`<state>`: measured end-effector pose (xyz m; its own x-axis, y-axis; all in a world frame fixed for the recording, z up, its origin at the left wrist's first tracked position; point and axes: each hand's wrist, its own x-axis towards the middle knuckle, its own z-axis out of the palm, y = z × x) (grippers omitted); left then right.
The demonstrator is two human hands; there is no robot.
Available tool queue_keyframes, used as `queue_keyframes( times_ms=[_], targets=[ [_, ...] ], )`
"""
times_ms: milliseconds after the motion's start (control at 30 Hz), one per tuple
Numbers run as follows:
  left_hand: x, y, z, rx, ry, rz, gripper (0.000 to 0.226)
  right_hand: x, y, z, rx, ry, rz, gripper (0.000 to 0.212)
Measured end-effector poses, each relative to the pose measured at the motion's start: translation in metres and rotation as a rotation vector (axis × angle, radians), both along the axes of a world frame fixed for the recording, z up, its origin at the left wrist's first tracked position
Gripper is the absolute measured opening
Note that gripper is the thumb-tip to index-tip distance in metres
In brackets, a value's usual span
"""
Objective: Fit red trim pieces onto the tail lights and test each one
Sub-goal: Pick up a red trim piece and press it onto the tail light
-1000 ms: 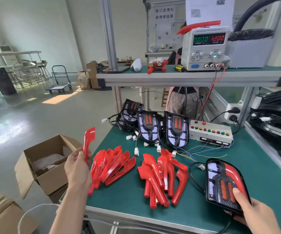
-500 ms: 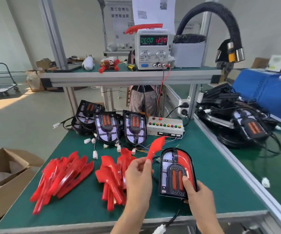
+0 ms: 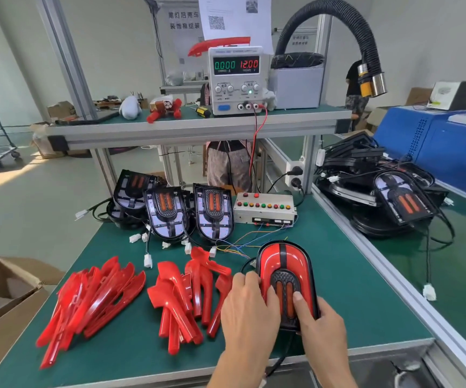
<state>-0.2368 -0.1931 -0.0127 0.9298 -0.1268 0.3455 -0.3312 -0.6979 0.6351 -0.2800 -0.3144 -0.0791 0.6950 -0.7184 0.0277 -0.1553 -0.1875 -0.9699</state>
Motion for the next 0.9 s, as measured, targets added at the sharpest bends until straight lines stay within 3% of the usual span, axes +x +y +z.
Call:
queue_keyframes(
  times_ms=[267, 500, 700, 800, 900],
  targets=[
    [0.008, 0.003, -0.003, 0.094, -0.059, -0.062, 0.026, 0.002, -0.002, -0.004, -0.004, -0.002, 0.006, 0.019],
    [0.007, 0.015, -0.011, 0.026, -0.107, -0.182, 0.049, 0.002, -0.002, -0.003, 0.001, -0.024, 0.017, 0.022],
    [0.013, 0.024, -0.011, -0.106, -0.064, -0.264, 0.042, 0.0, -0.004, -0.003, 0.024, -0.043, 0.042, 0.024],
    [0.017, 0.026, -0.013, -0.273, 0.097, -0.253, 0.057, -0.003, -0.004, 0.0, 0.036, -0.068, 0.073, 0.012],
    [0.024, 0.029, -0.01, -0.468, 0.441, -0.286, 0.073, -0.005, -0.006, 0.005, 0.083, -0.093, 0.09, 0.012]
  ],
)
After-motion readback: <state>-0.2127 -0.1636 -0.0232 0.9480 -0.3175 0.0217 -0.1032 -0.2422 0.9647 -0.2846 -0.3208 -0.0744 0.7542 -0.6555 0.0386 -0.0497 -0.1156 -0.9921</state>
